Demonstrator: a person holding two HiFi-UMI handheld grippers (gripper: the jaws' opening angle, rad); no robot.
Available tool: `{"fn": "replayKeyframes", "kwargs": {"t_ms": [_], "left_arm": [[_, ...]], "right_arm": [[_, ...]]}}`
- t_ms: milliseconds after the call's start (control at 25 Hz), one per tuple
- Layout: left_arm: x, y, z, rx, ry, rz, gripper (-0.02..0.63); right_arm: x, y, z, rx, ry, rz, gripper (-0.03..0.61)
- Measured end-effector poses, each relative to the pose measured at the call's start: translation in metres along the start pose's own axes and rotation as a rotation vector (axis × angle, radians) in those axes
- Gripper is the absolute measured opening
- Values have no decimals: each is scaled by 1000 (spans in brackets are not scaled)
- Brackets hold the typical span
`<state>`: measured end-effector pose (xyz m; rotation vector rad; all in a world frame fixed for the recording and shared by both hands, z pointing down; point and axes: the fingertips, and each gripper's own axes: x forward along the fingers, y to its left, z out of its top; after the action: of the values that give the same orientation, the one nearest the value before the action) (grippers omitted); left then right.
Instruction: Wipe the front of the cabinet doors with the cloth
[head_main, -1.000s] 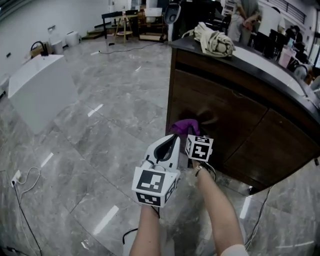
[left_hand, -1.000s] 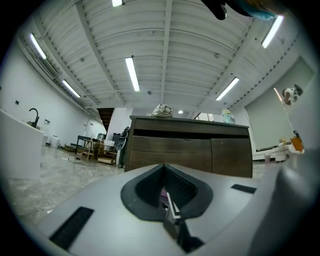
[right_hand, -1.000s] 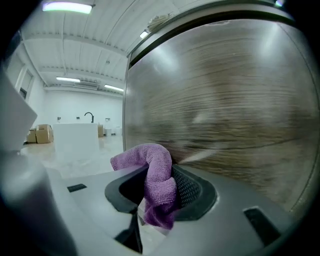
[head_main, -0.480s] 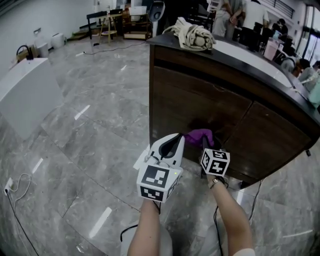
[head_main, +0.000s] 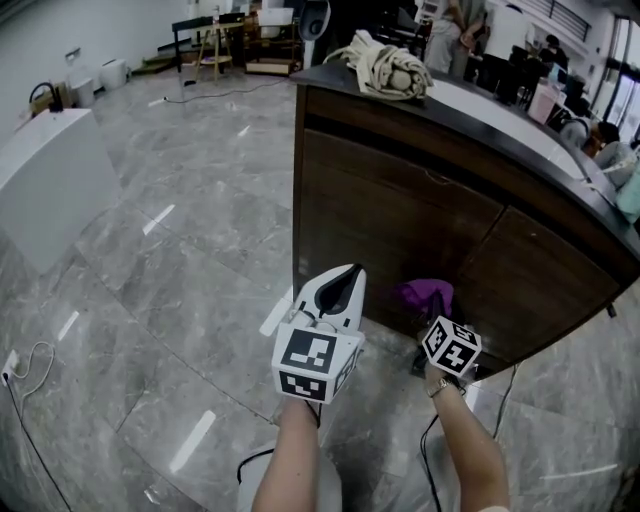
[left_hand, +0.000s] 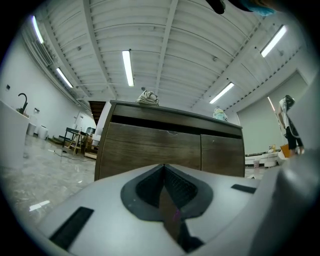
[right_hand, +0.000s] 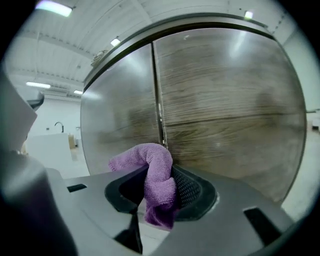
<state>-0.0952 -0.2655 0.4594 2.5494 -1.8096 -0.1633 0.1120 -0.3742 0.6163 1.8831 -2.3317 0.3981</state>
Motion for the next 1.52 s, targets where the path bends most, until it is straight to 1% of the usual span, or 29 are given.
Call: {"fn": "replayKeyframes", "kwargs": {"t_ms": [40,80,120,240,320,480,560,640,720,800,880,1000,1160,1360,1520], "left_arm": [[0,0,-1,1,4,2,7],[0,1,-2,4,7,5,6],[-1,2,-2,7,10,9,6],[-7,6,2,5,8,25,7],[-13,11,7,-9,-3,46,7],[-28,23,18,-43,-36,91,6],[-35,35,21,-36,-36,132,6],[-44,49,25,-51,-42,174,6],[-52,58,28,-88,-56,209,6],[-59,62,31,-107,-69,232,6],[-62,61,32,-98,-69,232,6],[-58,59,30,-53,-45,210,6],[-47,50,24,4,-6,178,6],[-28,34,15,32,18,131,8],[-14,15,9,59,33,81,8]], "right_arm": [[-2,4,-4,39,13,0,141],[-2,14,-9,55,27,21,141],[-1,29,-14,47,41,56,141],[8,86,-25,-48,67,176,141],[20,122,-30,-93,76,229,141],[54,179,-49,-138,122,292,141],[67,205,-55,-165,133,314,141],[80,230,-60,-170,141,340,141],[91,250,-69,-163,174,370,141],[100,260,-80,-175,213,382,141],[109,254,-84,-193,232,346,141],[113,229,-84,-176,234,275,141],[103,192,-84,-168,200,239,141],[85,139,-82,-144,188,174,141],[69,97,-83,-159,197,141,141]]}}
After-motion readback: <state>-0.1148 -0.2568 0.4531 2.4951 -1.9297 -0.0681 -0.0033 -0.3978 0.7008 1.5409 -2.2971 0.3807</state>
